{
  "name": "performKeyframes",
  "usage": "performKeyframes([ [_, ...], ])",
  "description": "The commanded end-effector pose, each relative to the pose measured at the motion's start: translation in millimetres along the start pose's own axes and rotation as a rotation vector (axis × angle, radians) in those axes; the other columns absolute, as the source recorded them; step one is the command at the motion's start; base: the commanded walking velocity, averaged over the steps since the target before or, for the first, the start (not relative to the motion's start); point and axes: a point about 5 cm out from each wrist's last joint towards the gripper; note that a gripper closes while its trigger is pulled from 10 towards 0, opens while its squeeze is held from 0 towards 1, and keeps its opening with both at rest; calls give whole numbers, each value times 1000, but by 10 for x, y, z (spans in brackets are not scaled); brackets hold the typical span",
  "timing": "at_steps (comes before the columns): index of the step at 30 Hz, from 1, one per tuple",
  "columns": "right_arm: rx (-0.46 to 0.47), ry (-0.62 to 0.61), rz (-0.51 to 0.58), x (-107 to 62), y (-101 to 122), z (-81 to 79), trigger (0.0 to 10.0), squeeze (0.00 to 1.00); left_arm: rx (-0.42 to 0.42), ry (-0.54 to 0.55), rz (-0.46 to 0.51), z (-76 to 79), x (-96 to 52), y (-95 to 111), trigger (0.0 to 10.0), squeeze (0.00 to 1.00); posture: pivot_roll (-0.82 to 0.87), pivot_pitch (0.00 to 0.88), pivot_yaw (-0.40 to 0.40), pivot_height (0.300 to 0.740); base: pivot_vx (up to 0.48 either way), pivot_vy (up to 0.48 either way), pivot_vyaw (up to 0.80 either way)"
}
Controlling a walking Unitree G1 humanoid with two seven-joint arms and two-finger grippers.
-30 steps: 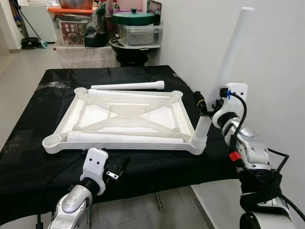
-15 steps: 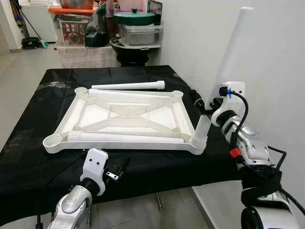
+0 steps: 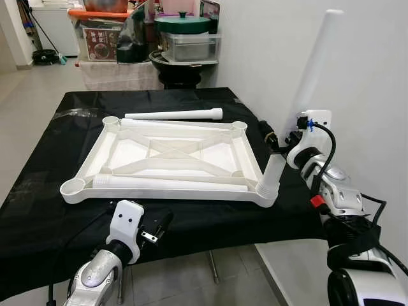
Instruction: Building children table
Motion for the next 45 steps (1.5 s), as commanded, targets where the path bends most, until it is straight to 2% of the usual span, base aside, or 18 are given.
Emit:
performKeyframes([
  [1, -11, -12, 11, 13, 42, 49, 10000, 0, 2, -9, -3, 3, -16, 6, 10000, 0, 62, 0, -59, 740, 0, 0, 0],
  [2, -14, -14, 9, 17, 42, 56, 9569, 0, 2, -9, -4, 3, -16, 5, 10000, 0, 62, 0, -59, 740, 0, 0, 0],
  [5, -16, -15, 8, 22, 41, 62, 9569, 0, 3, -9, -4, 2, -16, 5, 10000, 0, 62, 0, -59, 740, 0, 0, 0],
  [7, -21, -17, 6, 28, 38, 72, 5373, 0, 3, -9, -5, 3, -18, 2, 10000, 0, 65, 0, -59, 740, 0, 0, 0],
  [8, -21, -17, 6, 28, 38, 72, 5373, 0, 3, -9, -5, 3, -18, 2, 10000, 0, 65, 0, -59, 740, 0, 0, 0],
  [9, -23, -18, 5, 30, 36, 76, 4588, 0, 4, -10, -5, 3, -19, 1, 10000, 0, 65, 0, -59, 740, 0, 0, 0],
  [10, -23, -18, 5, 30, 36, 76, 4588, 0, 4, -10, -5, 3, -19, 1, 10000, 0, 65, 0, -59, 740, 0, 0, 0],
  [11, -24, -19, 4, 32, 34, 81, 3059, 0, 4, -10, -5, 3, -19, 1, 10000, 0, 65, 0, -59, 740, 0, 0, 0],
  [12, -25, -23, 3, 32, 32, 90, 2588, 0, 5, -11, -5, 2, -19, 1, 10000, 0, 65, 0, -59, 740, 0, 0, 0],
  [13, -24, -28, 3, 31, 29, 97, 0, 0, 5, -11, -5, 0, -19, 1, 10000, 0, 65, 0, -56, 740, 0, 0, 0],
  [30, -10, -74, -4, 16, -41, 90, 0, 0, 8, -18, -3, 9, -10, 2, 10000, 0, 60, 0, -56, 740, 0, 0, 0],
  [35, 2, -231, -54, -10, -153, 22, 0, 0, 7, -18, -2, 19, -2, 1, 10000, 0, 57, 0, -55, 740, 0, 0, 0],
  [36, 2, -231, -54, -10, -153, 22, 0, 0, 7, -18, -2, 19, -2, 1, 10000, 0, 57, 0, -55, 740, 0, 0, 0],
  [37, 17, -286, -67, -28, -196, 11, 0, 0, 6, -18, -2, 23, -1, 1, 10000, 0, 57, 0, -56, 740, 0, 0, 0],
  [40, 33, -337, -71, -47, -232, -11, 0, 0, 6, -17, -3, 22, 0, 0, 10000, 0, 57, 0, -56, 740, 0, 0, 0],
  [42, 51, -400, -83, -75, -295, -93, 0, 0, 6, -14, -3, 14, 1, -2, 10000, 0, 55, 0, -58, 740, 0, 0, 0],
  [45, 58, -427, -95, -89, -338, -181, 0, 0, 6, -13, -2, 13, 3, -3, 10000, 0, 53, 0, -58, 740, 0, 0, 0],
])
Point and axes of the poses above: a point about 5 cm out from each wrist's last joint towards the gripper, its own x axis pointing out of the wrist towards the gripper, its own y axis along the axis of the wrist's last joint, z = x × y, and after that the axes turned 2 degrees about x, right-handed
